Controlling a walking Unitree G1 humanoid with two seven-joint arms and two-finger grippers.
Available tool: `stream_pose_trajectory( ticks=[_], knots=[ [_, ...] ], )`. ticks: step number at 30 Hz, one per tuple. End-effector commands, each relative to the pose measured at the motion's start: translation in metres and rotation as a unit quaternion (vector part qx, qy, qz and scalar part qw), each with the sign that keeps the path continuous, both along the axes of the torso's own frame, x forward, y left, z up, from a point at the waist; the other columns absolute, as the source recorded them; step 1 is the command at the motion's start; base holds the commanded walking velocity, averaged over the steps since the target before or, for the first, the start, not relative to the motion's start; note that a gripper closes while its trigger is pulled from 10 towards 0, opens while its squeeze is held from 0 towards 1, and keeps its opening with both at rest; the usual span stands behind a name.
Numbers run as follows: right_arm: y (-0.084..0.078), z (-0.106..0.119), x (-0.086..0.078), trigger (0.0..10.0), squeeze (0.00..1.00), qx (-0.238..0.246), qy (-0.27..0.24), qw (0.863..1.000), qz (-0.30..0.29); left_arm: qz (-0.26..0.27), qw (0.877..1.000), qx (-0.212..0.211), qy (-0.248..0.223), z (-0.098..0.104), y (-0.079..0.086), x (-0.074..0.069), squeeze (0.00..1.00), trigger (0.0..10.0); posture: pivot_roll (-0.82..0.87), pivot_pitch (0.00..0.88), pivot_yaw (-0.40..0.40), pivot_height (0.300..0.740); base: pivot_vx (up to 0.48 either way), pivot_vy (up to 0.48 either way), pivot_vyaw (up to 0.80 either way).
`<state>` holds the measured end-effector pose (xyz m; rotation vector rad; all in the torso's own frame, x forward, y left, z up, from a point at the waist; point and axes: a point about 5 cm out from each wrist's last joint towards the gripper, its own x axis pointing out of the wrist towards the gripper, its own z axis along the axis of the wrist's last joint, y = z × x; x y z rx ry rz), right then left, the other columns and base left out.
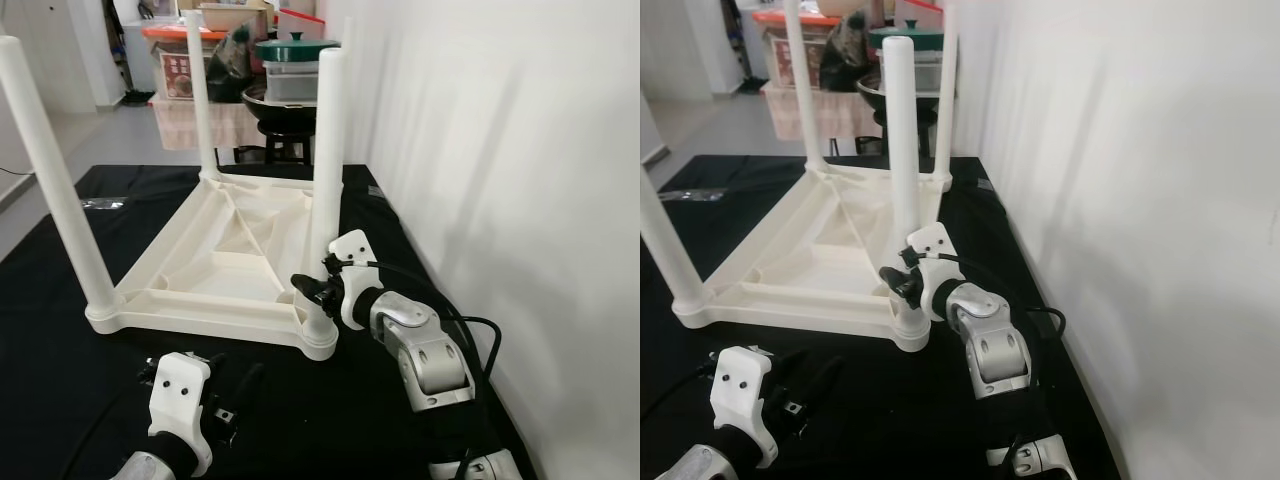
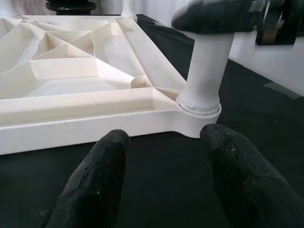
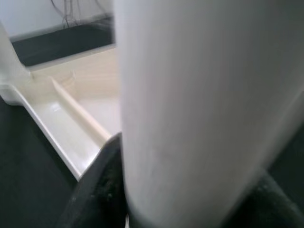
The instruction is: Building children table
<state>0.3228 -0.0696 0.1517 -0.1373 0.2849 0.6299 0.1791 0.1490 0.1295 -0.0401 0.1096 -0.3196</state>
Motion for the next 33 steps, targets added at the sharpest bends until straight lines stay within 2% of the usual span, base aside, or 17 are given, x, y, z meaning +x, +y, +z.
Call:
stream_pose_trajectory(
  ticks=[1, 3, 5, 6, 8, 11, 14, 15, 16, 19, 20, 21, 30, 33],
  knots=[
    [-0.006, -0.011, 0.004, 10.0, 1.00, 0.004, 0.034, 0.999, 0.016, -0.002, 1.000, 0.002, 0.008, -0.002, 0.000, 0.000, 0.00, 10.0, 0.05, 0.000, -0.066, 0.740, 0.000, 0.000, 0.00],
    [-0.006, 0.004, 0.015, 10.0, 1.00, 0.039, -0.001, 0.996, 0.077, -0.001, 1.000, 0.002, 0.006, -0.002, 0.000, 0.001, 0.00, 10.0, 0.06, 0.000, -0.069, 0.740, 0.000, 0.000, 0.00],
    [-0.007, 0.008, 0.018, 10.0, 1.00, 0.046, -0.011, 0.995, 0.091, 0.000, 1.000, 0.002, 0.006, -0.001, 0.000, 0.001, 0.00, 10.0, 0.06, 0.000, -0.069, 0.740, 0.000, 0.000, 0.00],
    [-0.008, 0.013, 0.022, 10.0, 0.00, 0.052, -0.021, 0.991, 0.125, 0.001, 1.000, 0.002, 0.004, -0.001, 0.000, 0.002, 0.00, 10.0, 0.06, 0.000, -0.073, 0.740, 0.000, 0.000, 0.00],
    [-0.011, 0.018, 0.026, 10.0, 0.00, 0.058, -0.027, 0.980, 0.188, 0.002, 1.000, 0.002, 0.002, 0.000, 0.000, 0.002, 0.00, 10.0, 0.07, 0.000, -0.079, 0.740, 0.000, 0.000, 0.00],
    [-0.010, 0.027, 0.033, 10.0, 0.00, 0.043, -0.044, 0.963, 0.261, 0.003, 1.000, 0.003, -0.001, 0.001, 0.000, 0.003, 0.00, 10.0, 0.08, 0.000, -0.086, 0.740, 0.000, 0.000, 0.00],
    [-0.009, 0.030, 0.034, 10.0, 0.00, 0.040, -0.048, 0.959, 0.277, 0.003, 1.000, 0.003, -0.002, 0.001, 0.000, 0.003, 0.00, 10.0, 0.09, 0.000, -0.088, 0.740, 0.000, 0.000, 0.00],
    [-0.007, 0.038, 0.036, 10.0, 0.00, 0.048, -0.046, 0.946, 0.317, 0.006, 1.000, 0.003, -0.005, 0.001, -0.001, 0.003, 0.00, 10.0, 0.10, 0.000, -0.096, 0.740, 0.000, 0.000, 0.00],
    [-0.006, 0.040, 0.037, 10.0, 0.00, 0.052, -0.043, 0.943, 0.325, 0.006, 1.000, 0.004, -0.005, 0.002, -0.001, 0.003, 0.00, 10.0, 0.10, 0.000, -0.097, 0.740, 0.000, 0.000, 0.00],
    [-0.006, 0.041, 0.038, 10.0, 0.00, 0.054, -0.041, 0.942, 0.329, 0.007, 1.000, 0.004, -0.006, 0.002, -0.002, 0.003, 0.00, 10.0, 0.10, 0.000, -0.097, 0.740, 0.000, 0.000, 0.00],
    [-0.006, 0.042, 0.039, 7.4, 0.00, 0.057, -0.040, 0.940, 0.335, 0.007, 1.000, 0.004, -0.006, 0.002, -0.002, 0.003, 0.00, 10.0, 0.10, 0.000, -0.099, 0.740, 0.000, 0.000, 0.00],
    [-0.006, 0.043, 0.042, 0.0, 0.00, 0.061, -0.037, 0.939, 0.336, 0.008, 1.000, 0.004, -0.006, 0.002, -0.002, 0.003, 0.00, 10.0, 0.11, 0.000, -0.101, 0.740, 0.000, 0.000, 0.00],
    [-0.013, 0.043, 0.047, 0.0, 0.00, 0.078, -0.040, 0.939, 0.333, 0.009, 1.000, 0.002, -0.009, 0.003, -0.003, 0.003, 0.00, 10.0, 0.09, 0.000, -0.091, 0.740, 0.000, 0.000, 0.00],
    [-0.031, 0.039, 0.050, 0.0, 0.00, 0.092, -0.056, 0.955, 0.275, 0.006, 1.000, 0.001, -0.007, 0.003, -0.003, 0.003, 0.00, 10.0, 0.07, 0.000, -0.081, 0.740, 0.000, 0.000, 0.00]
  ],
)
